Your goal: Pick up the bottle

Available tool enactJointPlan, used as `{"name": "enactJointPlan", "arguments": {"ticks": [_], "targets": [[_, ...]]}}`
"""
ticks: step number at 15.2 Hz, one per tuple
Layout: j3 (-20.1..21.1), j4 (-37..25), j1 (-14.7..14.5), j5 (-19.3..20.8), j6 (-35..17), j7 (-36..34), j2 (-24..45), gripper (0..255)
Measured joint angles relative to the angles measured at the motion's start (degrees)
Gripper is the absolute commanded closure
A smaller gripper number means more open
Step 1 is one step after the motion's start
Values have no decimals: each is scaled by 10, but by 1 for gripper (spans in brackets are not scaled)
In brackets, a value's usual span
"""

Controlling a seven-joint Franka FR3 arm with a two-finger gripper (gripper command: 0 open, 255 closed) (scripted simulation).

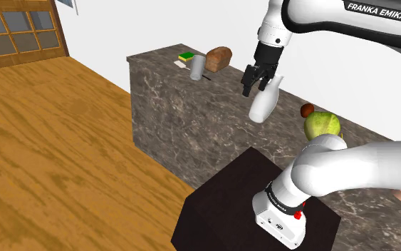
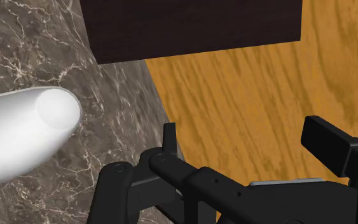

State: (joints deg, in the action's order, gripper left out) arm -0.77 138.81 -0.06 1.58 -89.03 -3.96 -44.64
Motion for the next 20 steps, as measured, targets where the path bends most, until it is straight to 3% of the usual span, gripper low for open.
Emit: {"name": "enactJointPlan", "arguments": {"ticks": [3, 10, 20], "targets": [[-16, 0, 7, 12, -6, 16, -1, 0], [-106, -6, 43, 73, -39, 107, 2, 0], [-242, -76, 71, 123, -101, 239, 72, 0]]}}
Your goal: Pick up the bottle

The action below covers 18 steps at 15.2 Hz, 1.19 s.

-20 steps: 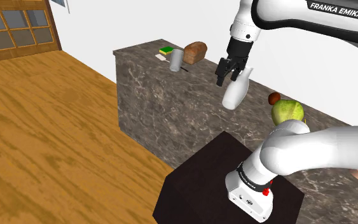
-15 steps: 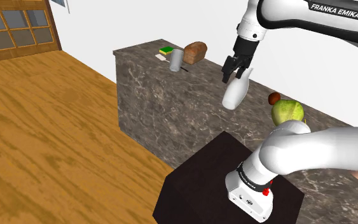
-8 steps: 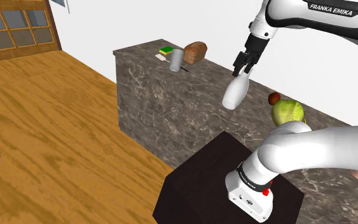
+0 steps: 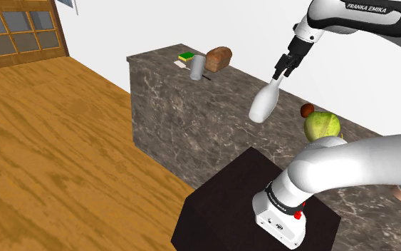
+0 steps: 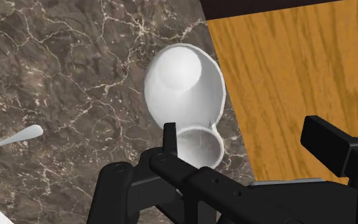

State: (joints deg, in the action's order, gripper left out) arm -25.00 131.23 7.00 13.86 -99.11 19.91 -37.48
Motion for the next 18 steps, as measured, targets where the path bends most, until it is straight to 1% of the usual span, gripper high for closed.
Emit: {"name": "enactJointPlan", "arguments": {"ticks": [3, 10, 11, 18], "targets": [[-29, -15, 1, 3, -17, 27, 20, 0], [-43, 32, 5, 12, -67, 30, 22, 0], [-44, 34, 5, 12, -70, 30, 23, 255], [-44, 36, 5, 13, -74, 29, 22, 255]]}}
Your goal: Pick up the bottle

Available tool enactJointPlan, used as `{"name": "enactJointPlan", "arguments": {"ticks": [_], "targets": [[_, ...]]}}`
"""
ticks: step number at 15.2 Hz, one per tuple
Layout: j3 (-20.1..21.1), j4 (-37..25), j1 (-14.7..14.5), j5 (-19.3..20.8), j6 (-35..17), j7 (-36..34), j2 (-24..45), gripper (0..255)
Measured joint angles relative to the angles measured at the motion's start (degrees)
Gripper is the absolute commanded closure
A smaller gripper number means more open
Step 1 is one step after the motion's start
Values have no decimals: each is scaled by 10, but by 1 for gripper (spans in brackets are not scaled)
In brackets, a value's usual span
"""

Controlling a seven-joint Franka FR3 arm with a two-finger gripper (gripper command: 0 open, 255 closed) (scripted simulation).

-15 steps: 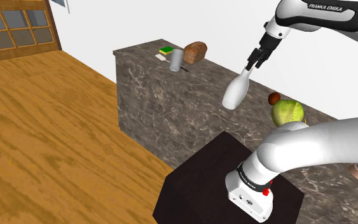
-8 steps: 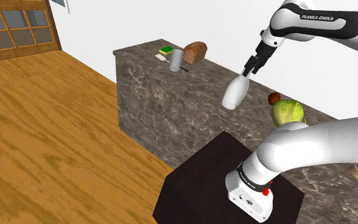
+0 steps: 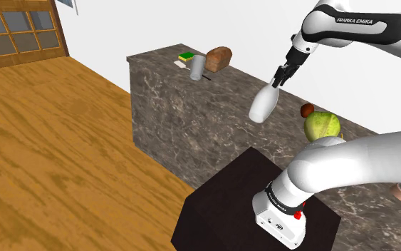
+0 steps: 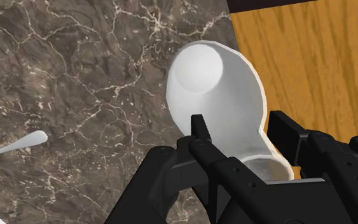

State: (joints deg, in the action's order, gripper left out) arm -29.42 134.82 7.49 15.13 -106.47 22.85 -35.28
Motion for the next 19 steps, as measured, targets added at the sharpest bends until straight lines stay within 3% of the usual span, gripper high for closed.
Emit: {"name": "enactJointPlan", "arguments": {"ticks": [4, 19], "targets": [[0, -3, 0, -1, 4, 0, 0, 255], [21, -112, -9, -18, 107, 4, 7, 255]]}}
